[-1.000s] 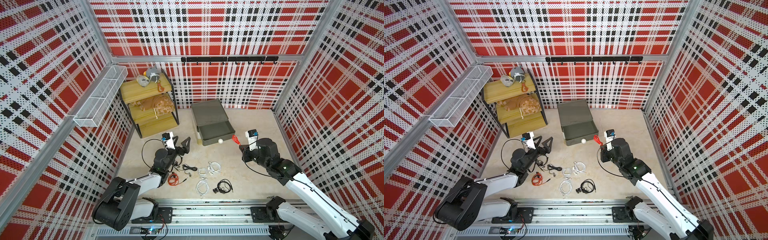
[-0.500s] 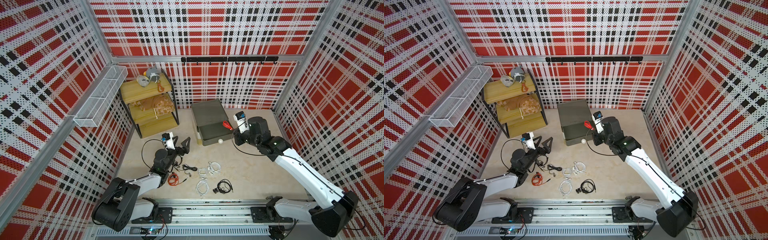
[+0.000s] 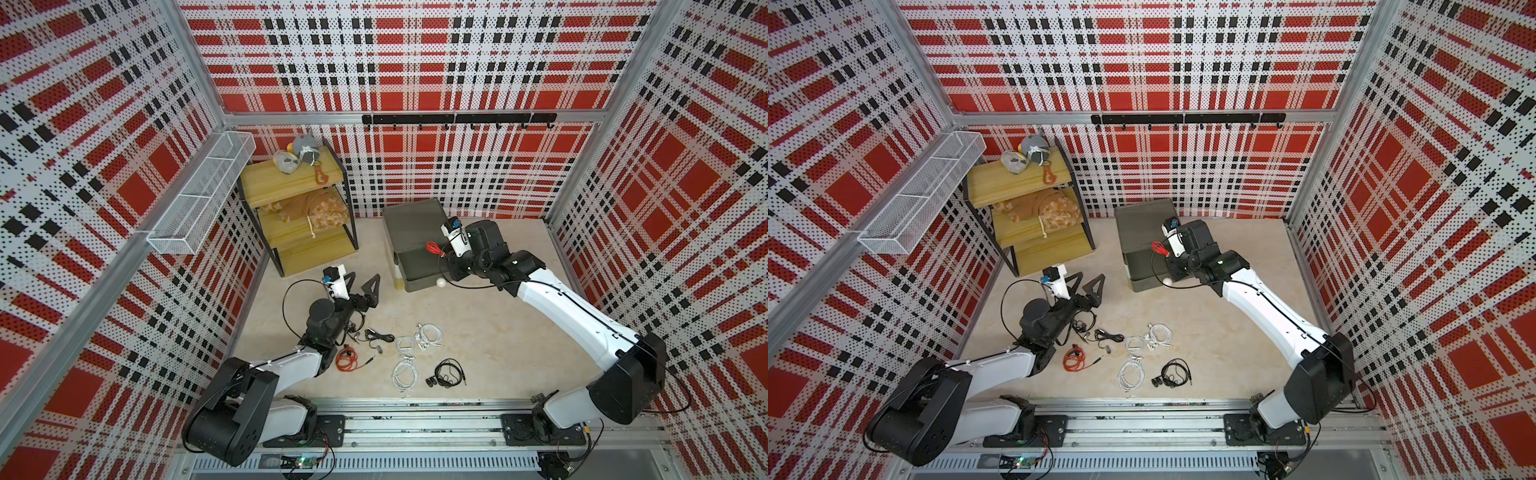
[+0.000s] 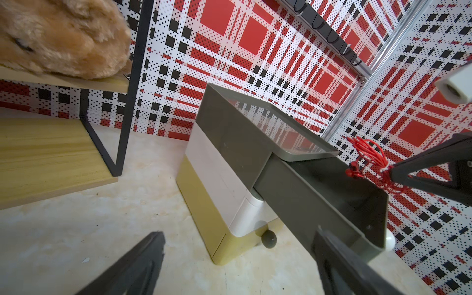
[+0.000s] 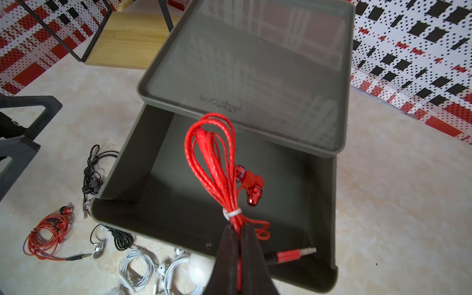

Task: Place the wired earphones into the drawer by color
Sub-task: Place the wired earphones in the drawer.

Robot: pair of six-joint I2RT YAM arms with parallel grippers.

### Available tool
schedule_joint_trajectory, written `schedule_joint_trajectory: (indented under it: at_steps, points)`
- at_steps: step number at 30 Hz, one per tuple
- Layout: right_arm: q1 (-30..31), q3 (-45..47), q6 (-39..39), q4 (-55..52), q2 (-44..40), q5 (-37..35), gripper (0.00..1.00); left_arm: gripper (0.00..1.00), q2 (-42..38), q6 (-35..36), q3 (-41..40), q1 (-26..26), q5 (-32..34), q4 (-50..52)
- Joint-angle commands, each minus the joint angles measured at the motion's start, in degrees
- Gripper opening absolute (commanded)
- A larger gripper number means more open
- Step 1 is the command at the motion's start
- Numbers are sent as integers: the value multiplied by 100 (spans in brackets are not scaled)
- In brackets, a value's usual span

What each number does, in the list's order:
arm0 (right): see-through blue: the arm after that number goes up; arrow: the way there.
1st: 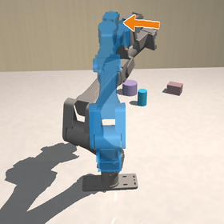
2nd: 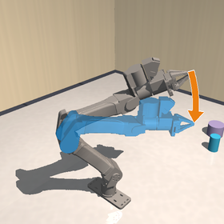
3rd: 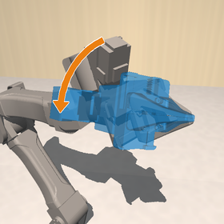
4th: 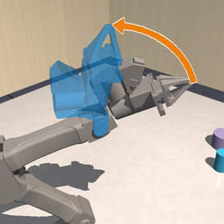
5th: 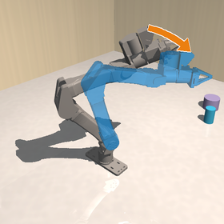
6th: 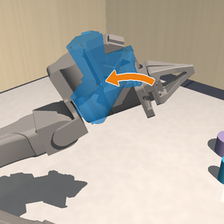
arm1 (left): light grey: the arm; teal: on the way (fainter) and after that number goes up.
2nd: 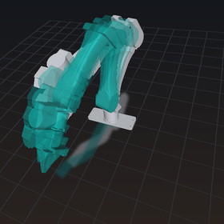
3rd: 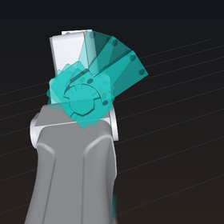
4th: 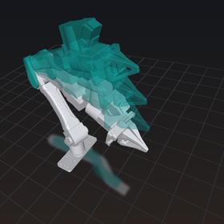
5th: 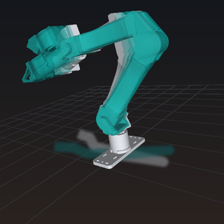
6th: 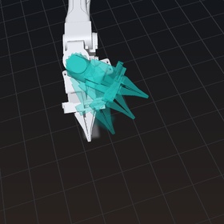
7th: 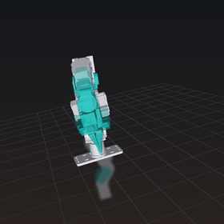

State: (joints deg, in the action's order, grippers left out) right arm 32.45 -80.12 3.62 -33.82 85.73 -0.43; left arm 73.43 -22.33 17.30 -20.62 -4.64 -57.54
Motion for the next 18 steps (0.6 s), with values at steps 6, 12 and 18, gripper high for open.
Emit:
schedule_joint_trajectory:
  at_steps: [6, 12, 18]
  points:
    - [51, -208, 23, 83, 181, 26, 26, 97, -115, 97, -69, -27, 120, -20]
    - [60, 85, 169, 353, -112, -182, 54, 97, -212, 66, -95, -27, 285, 19]
    - [60, 885, 551, 772, -906, -748, 71, 98, -444, -52, 72, -53, 557, 592]
